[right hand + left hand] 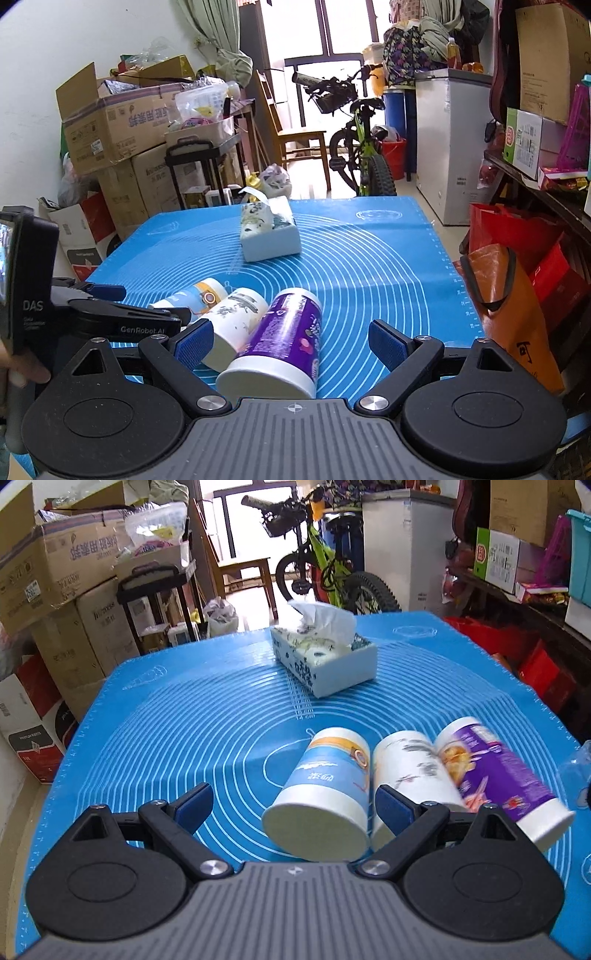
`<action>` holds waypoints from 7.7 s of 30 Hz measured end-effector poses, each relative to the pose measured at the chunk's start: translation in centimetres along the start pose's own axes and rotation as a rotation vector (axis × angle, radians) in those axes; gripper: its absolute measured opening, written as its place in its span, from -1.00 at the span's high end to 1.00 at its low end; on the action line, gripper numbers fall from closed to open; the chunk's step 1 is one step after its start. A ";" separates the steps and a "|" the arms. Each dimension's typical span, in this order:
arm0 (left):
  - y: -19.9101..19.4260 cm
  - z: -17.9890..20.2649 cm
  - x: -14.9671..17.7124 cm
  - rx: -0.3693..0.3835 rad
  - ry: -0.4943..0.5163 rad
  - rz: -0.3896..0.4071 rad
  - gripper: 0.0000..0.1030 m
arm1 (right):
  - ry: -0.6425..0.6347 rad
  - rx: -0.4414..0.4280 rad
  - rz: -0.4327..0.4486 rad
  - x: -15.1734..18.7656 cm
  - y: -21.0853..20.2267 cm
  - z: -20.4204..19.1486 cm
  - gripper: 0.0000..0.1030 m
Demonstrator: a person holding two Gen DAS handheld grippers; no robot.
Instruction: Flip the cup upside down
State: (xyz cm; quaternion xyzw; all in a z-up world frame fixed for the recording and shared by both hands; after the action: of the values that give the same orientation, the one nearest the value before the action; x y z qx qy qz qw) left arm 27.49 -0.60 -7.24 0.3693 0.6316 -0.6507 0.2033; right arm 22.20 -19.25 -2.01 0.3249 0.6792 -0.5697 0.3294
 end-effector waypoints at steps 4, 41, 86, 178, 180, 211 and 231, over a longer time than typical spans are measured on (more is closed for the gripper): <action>0.8 0.1 0.1 0.020 0.019 -0.020 -0.76 | 0.002 -0.002 -0.009 0.3 0.6 -0.2 -0.79; -10.0 1.8 6.8 0.019 -0.133 0.031 -0.24 | -0.017 -0.026 -0.047 4.2 -5.1 -1.1 -0.78; -13.6 -3.9 7.5 -0.097 -0.188 0.057 -0.83 | -0.017 -0.182 -0.219 4.4 -4.6 -7.9 -0.79; -18.6 3.8 14.5 -0.031 -0.138 0.135 -0.83 | -0.166 -0.086 0.116 15.4 -13.7 -3.5 -0.57; -18.9 4.3 14.8 -0.024 -0.129 0.134 -0.83 | -0.172 -0.088 0.113 15.6 -14.1 -3.5 -0.57; -19.8 4.7 15.3 -0.030 -0.121 0.133 -0.83 | -0.174 -0.094 0.127 15.7 -16.2 -3.8 -0.57; -20.0 4.4 15.1 -0.034 -0.125 0.132 -0.83 | -0.171 -0.092 0.127 15.6 -16.3 -3.7 -0.57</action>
State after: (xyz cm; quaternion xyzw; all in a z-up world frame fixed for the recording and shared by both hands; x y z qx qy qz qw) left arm 2.13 0.58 -5.29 0.3652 0.6028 -0.6469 0.2912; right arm -0.33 -16.82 -5.19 0.3020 0.6521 -0.5414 0.4364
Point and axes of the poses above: each gripper's, at about its wrist camera, not at the fingertips, and y roughly the way its jaws point, z to its right, x to its underside, the point moved 8 cm from there along y, roughly the way its jaws point, and after that the axes turned 4 degrees about x, right-handed, at the moved point
